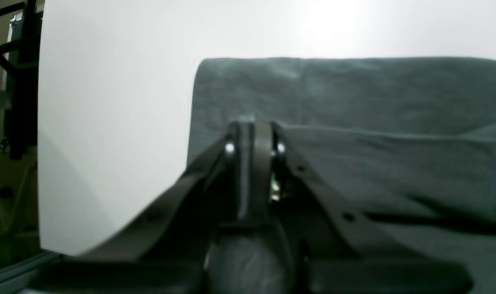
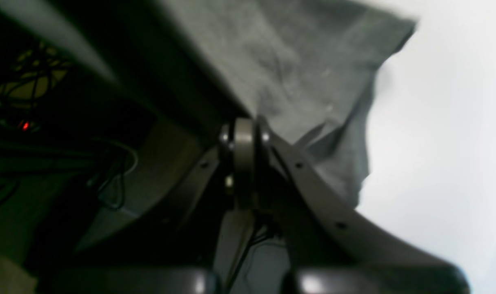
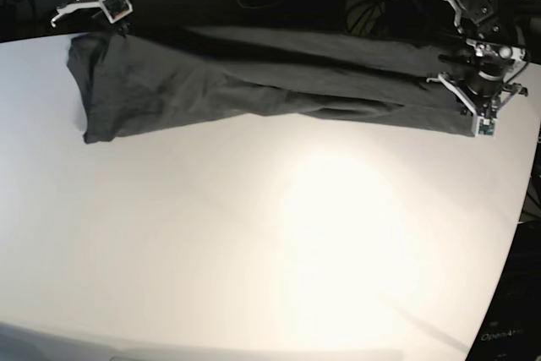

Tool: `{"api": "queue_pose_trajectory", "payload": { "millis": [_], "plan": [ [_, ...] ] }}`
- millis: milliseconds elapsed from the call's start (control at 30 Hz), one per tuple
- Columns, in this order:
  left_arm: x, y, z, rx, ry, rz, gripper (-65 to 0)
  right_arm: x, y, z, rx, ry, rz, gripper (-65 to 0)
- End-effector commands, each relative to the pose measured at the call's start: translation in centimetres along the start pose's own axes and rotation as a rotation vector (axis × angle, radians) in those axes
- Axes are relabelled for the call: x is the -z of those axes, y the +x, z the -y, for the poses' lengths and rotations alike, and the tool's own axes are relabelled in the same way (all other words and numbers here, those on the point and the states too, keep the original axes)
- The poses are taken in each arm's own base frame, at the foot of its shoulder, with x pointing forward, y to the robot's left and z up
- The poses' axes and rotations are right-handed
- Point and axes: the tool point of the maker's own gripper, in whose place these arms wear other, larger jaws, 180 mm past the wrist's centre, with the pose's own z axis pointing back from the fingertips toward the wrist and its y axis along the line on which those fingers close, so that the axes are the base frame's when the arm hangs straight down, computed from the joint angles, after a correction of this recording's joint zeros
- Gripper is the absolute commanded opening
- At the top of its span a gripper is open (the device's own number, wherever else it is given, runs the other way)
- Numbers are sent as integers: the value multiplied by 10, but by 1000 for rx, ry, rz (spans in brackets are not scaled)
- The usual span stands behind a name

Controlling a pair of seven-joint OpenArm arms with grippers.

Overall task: Fold the T-shirt properly
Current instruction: 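Raise the open right gripper and adjust the left gripper's hold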

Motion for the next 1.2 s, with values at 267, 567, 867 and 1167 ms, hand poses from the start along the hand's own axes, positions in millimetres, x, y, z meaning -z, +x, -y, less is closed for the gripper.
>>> {"api": "queue_pose_trajectory", "payload": {
  "millis": [267, 567, 867, 1167],
  "plan": [
    [-4, 14, -12, 10, 32, 46, -624, 10, -6, -1, 49, -4, 22, -643],
    [-6, 12, -12, 12, 35, 40, -624, 14, -23, -15, 93, 27, -12, -635],
    [-6, 11, -13, 11, 36, 37, -624, 15, -32, -24, 119, 47, -29, -635],
    [-11, 0, -26, -16, 71, 18, -625, 21, -33, -22, 126, 41, -33, -634]
  ]
}}
